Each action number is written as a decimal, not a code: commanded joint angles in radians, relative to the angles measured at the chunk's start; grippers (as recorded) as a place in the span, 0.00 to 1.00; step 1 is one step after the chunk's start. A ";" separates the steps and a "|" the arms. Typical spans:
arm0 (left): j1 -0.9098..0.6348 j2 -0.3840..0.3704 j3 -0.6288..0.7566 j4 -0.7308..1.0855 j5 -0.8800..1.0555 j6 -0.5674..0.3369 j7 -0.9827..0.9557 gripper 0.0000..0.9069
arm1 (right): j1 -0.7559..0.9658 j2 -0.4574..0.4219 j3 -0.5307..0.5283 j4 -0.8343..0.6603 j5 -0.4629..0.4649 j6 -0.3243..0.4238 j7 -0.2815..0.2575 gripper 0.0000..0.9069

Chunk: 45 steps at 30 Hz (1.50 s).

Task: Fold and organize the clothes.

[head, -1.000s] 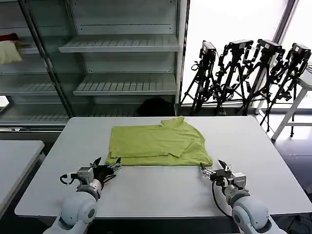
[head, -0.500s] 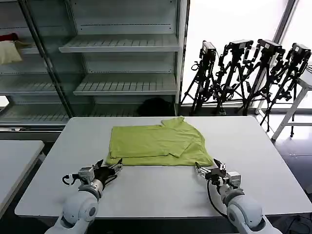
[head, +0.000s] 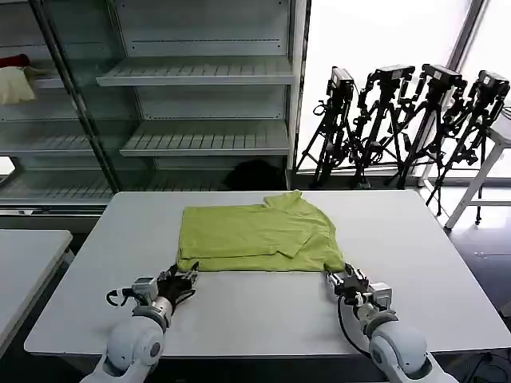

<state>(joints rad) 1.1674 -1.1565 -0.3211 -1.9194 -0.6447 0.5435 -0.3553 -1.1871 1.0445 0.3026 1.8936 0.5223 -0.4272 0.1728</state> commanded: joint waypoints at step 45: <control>0.275 0.139 -0.009 -0.317 0.056 0.033 -0.132 0.00 | -0.271 -0.170 0.041 0.301 0.054 -0.085 0.066 0.00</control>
<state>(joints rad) 1.2826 -1.0597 -0.3142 -2.0896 -0.5949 0.5433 -0.4073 -1.3441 0.9218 0.3370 2.0950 0.5624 -0.4894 0.2228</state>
